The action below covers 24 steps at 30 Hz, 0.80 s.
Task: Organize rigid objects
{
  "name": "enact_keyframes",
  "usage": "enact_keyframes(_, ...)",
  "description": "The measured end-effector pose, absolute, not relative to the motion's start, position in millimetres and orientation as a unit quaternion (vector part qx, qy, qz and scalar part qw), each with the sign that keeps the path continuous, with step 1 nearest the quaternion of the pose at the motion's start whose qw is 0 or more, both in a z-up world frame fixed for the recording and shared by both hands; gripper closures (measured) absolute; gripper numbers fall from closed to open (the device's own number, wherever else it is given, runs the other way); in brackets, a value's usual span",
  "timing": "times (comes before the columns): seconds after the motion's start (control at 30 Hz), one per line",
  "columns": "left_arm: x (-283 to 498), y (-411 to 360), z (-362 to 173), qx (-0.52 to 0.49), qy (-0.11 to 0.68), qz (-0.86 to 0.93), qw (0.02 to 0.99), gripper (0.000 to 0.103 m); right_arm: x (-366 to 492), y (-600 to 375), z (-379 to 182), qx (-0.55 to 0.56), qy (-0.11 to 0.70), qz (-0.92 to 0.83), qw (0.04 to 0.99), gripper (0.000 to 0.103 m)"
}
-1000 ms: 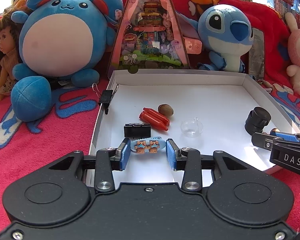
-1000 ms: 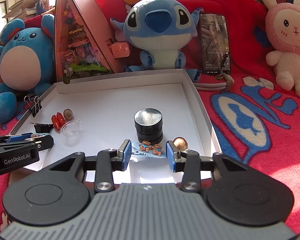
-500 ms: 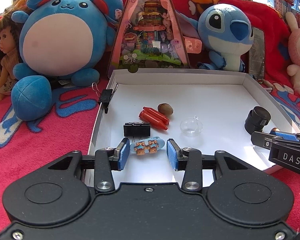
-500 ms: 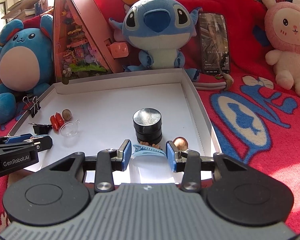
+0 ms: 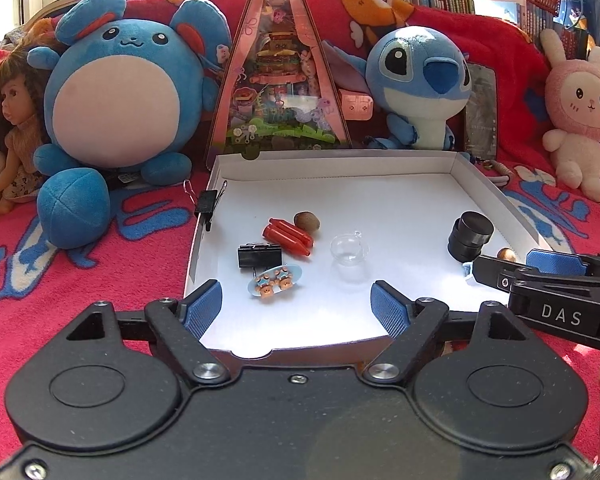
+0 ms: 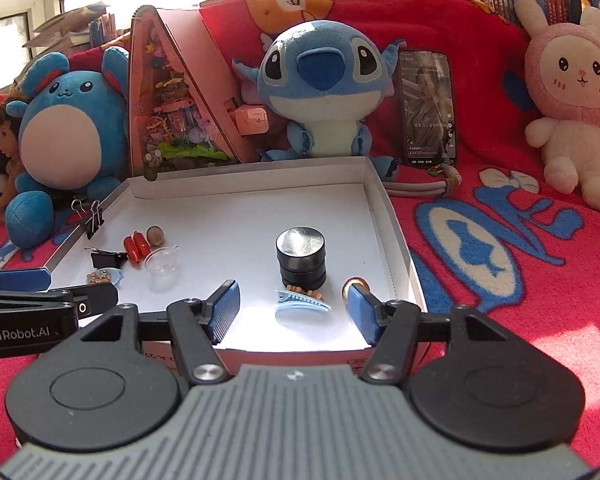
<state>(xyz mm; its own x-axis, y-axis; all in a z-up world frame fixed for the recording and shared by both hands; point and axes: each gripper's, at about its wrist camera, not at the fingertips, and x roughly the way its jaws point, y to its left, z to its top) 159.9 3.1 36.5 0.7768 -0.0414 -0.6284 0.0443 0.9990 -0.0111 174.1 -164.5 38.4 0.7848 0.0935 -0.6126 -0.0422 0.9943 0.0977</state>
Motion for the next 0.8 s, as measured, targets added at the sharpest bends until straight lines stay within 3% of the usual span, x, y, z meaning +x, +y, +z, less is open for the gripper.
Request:
enact_keyframes(0.47,115.7,13.4,49.2,-0.008,0.325,-0.035,0.945,0.017,132.8,-169.7,62.5,0.036,0.292,0.047,0.955,0.004)
enact_keyframes(0.8,96.1,16.9,40.0,-0.019,0.331,-0.038,0.943,0.016,103.5,-163.3,60.6,0.009,0.285,0.056,0.957,0.000)
